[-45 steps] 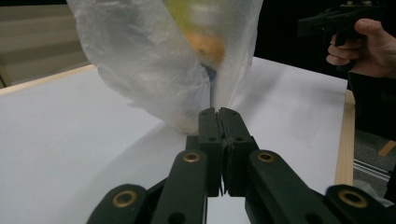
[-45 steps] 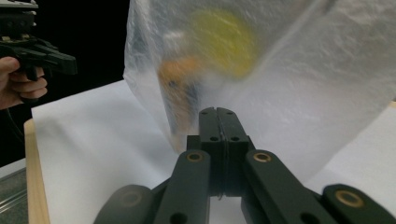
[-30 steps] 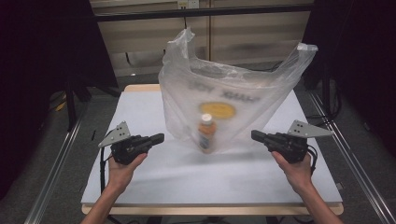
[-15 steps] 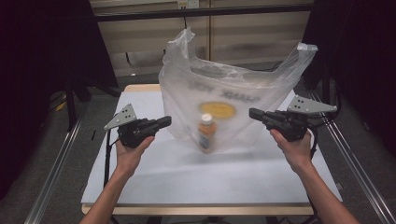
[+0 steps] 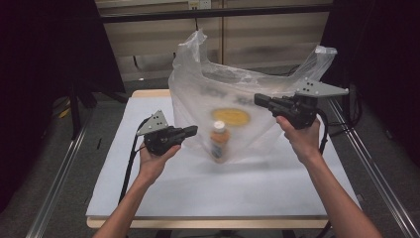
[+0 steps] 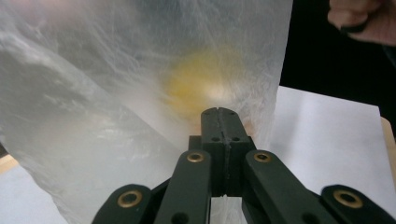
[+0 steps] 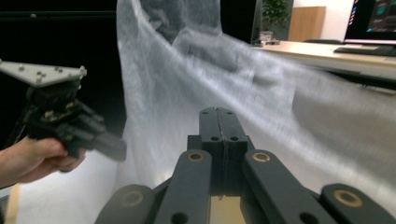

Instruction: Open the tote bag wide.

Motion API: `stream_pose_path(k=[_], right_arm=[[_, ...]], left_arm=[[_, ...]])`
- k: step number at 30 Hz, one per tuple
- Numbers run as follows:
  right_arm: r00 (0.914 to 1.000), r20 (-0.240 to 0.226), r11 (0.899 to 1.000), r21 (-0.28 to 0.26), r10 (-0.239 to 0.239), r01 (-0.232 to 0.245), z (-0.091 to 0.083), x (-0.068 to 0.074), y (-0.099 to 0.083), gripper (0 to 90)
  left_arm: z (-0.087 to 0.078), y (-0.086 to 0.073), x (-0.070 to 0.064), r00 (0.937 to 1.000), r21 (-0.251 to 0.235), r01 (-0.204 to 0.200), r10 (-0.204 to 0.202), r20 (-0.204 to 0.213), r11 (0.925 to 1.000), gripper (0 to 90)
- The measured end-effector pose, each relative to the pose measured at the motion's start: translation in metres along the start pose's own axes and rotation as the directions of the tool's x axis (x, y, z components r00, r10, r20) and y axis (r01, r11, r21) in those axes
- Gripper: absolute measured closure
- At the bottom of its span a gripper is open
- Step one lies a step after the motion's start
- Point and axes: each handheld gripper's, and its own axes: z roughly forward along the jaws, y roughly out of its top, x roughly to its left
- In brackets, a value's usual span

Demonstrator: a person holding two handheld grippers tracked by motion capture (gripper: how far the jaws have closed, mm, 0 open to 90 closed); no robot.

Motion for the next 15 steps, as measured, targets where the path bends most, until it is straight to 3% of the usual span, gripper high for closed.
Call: stream_pose_path(k=[4,8,15], right_arm=[[0.9998,0.017,1.0,0.005,-0.003,0.003,0.004,-0.002,0.017,90.0],[0.9996,0.023,1.0,0.016,-0.014,0.014,0.011,-0.005,0.031,90.0],[0.999,0.042,0.999,0.03,-0.014,0.013,0.025,-0.009,0.042,90.0]], left_arm=[[0.0,0.013,-0.006,0.9997,-0.022,-0.017,0.018,0.016,0.9996,90.0],[0.003,0.048,-0.012,0.9973,-0.07,-0.064,0.067,0.031,0.9955,90.0],[0.021,0.104,-0.011,0.9938,-0.148,-0.074,0.085,0.072,0.9863,90.0]])
